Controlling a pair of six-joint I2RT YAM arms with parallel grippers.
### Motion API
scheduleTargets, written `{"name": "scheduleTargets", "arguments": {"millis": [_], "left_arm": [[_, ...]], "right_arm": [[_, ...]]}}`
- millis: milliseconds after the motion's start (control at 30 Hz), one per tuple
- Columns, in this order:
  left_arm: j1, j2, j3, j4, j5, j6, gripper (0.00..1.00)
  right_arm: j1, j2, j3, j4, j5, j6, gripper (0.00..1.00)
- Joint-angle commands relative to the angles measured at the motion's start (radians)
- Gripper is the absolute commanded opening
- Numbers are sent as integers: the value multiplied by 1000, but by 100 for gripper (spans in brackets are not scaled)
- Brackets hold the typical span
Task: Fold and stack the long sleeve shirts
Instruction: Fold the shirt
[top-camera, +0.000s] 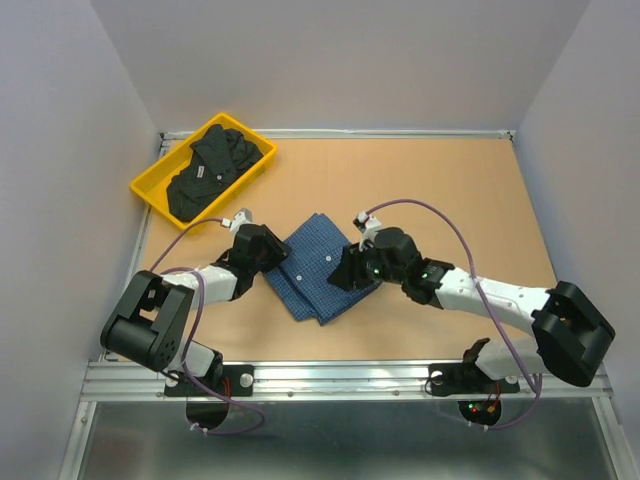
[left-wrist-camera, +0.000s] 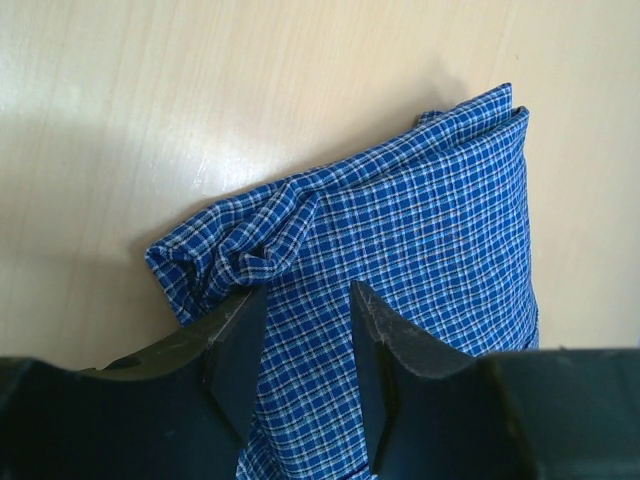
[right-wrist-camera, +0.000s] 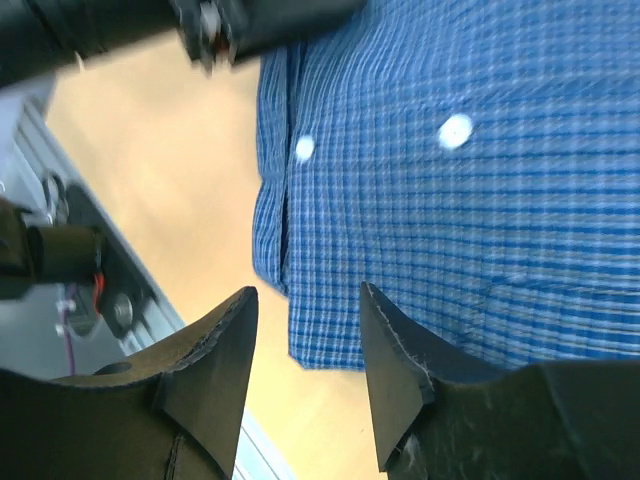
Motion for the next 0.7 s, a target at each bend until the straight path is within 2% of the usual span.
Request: {"name": "scheduleTargets", "arguments": {"millis": [0, 133, 267, 367, 533, 667], "left_arm": [[6, 10, 47, -9, -23, 53, 50], [6, 40, 59, -9, -23, 56, 50], [6, 65, 69, -9, -27, 56, 50], [6, 80, 72, -9, -29, 57, 50], [8, 89, 95, -15, -17, 85, 51], [8, 48, 141, -42, 19, 134, 57]], "right_arm": [[-86, -17, 26, 14, -23, 12, 51], [-126, 41, -32, 92, -78, 55, 50], [-183, 118, -182, 296, -144, 131, 48], [-202, 147, -254, 333, -140, 136, 47], [-203, 95, -286, 318, -183, 109, 47], [-203, -4, -213, 179, -177, 58, 48]]}}
